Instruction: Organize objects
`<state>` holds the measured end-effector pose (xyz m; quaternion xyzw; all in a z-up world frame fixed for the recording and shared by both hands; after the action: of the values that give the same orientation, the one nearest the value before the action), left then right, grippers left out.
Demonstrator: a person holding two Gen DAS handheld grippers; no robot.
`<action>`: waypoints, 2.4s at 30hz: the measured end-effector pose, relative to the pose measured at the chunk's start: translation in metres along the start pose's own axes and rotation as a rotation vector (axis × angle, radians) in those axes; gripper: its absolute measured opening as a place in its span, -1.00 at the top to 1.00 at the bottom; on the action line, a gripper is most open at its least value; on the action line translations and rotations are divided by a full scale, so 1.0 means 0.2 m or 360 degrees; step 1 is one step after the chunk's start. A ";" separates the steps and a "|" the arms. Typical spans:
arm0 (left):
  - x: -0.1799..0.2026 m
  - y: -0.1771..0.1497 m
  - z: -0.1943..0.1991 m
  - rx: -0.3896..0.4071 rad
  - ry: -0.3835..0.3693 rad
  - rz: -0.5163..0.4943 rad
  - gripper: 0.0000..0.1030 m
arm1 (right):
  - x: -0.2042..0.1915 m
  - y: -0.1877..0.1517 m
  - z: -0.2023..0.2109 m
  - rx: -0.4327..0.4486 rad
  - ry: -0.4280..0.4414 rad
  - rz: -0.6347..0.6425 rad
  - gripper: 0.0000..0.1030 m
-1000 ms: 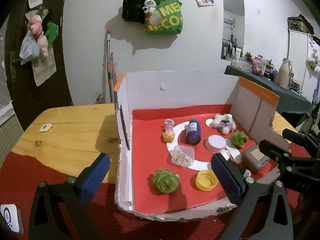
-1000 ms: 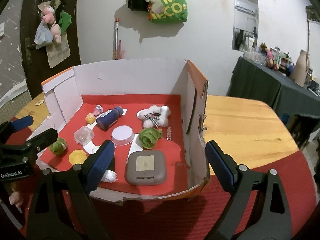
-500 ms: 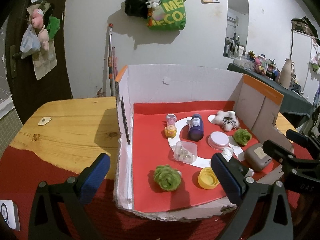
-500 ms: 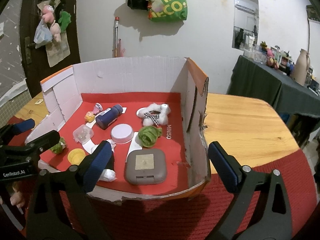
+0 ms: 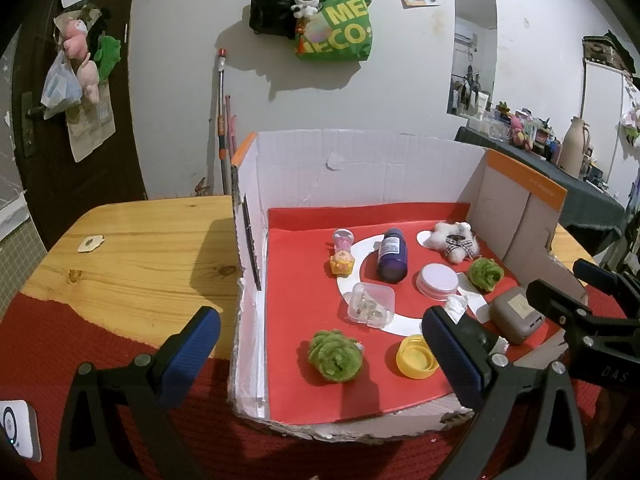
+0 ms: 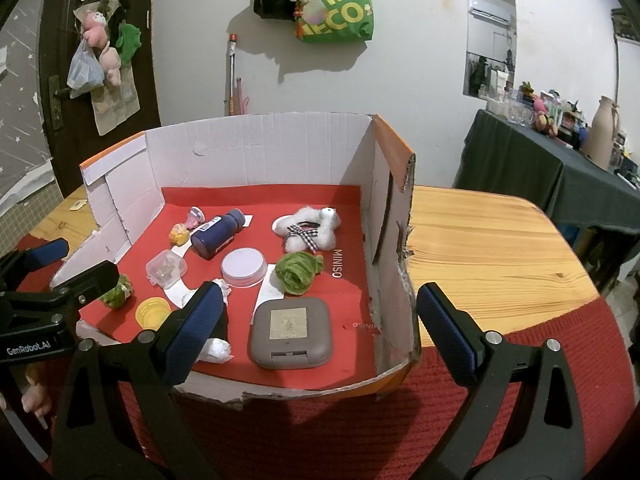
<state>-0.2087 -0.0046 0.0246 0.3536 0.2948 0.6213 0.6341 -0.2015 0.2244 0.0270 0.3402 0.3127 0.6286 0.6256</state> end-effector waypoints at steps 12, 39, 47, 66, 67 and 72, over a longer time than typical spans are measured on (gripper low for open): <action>0.01 0.01 0.00 0.0006 -0.0001 -0.0006 -0.99 | 0.03 0.00 0.00 -0.0016 0.0021 -0.0045 -0.93; 0.01 0.01 0.01 0.0007 0.0003 -0.0009 -0.99 | -0.01 0.00 0.02 0.0018 0.0000 0.0014 -0.93; 0.01 0.01 0.01 0.0007 0.0001 -0.0010 -0.99 | -0.01 0.00 0.02 0.0017 0.0000 0.0016 -0.93; 0.04 0.02 0.16 0.0093 -0.0030 -0.0030 -0.99 | -0.05 0.04 0.20 0.0121 0.0006 0.0060 -0.93; 0.05 0.02 0.18 0.0097 -0.0034 -0.0028 -0.99 | -0.06 0.05 0.22 0.0122 0.0001 0.0062 -0.93; 0.05 -0.01 0.30 0.0068 -0.0076 0.0010 -1.00 | -0.06 -0.01 0.31 0.0061 0.0046 0.0024 -0.93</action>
<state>-0.1576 0.0004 0.0578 0.3828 0.2916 0.6081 0.6314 -0.1505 0.2099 0.0606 0.3454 0.3311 0.6319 0.6097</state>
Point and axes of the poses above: each gripper's, at about its wrist camera, not at the fingertips, and z roughly against the way its jaws point, x to its right, y to its top, the point moved 4 cm from there along -z, roughly the way its jaws point, and after that the axes turned 3 degrees about -y, right-handed, at the moved point
